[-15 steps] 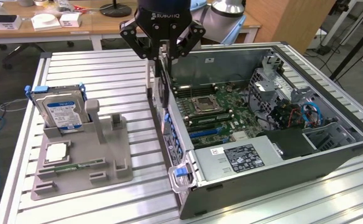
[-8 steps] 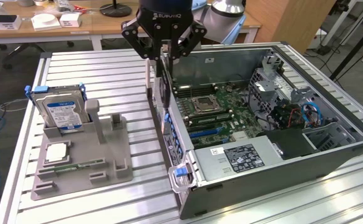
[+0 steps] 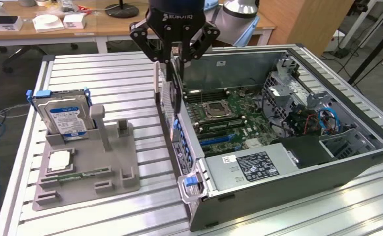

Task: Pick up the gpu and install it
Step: 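Pick up the gpu and move the gpu toward the slot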

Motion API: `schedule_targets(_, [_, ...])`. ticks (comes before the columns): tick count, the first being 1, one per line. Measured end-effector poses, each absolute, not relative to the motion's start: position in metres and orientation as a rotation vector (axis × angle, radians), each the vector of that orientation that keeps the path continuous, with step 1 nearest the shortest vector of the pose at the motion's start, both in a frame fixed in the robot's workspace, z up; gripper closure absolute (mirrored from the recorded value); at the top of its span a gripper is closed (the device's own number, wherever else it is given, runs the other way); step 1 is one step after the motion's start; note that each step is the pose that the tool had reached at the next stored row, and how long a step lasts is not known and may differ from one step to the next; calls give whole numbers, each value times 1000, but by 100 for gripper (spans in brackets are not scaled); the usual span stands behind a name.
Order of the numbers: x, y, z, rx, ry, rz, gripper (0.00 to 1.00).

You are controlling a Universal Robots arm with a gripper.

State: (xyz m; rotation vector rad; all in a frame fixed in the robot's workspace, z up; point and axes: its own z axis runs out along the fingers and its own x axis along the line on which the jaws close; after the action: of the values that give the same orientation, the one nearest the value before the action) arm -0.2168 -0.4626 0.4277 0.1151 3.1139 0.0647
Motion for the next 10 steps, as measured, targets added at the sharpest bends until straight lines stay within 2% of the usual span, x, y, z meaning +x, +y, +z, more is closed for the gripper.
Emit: schedule_targets(10, [-214,-463,428,115,3114,65,74])
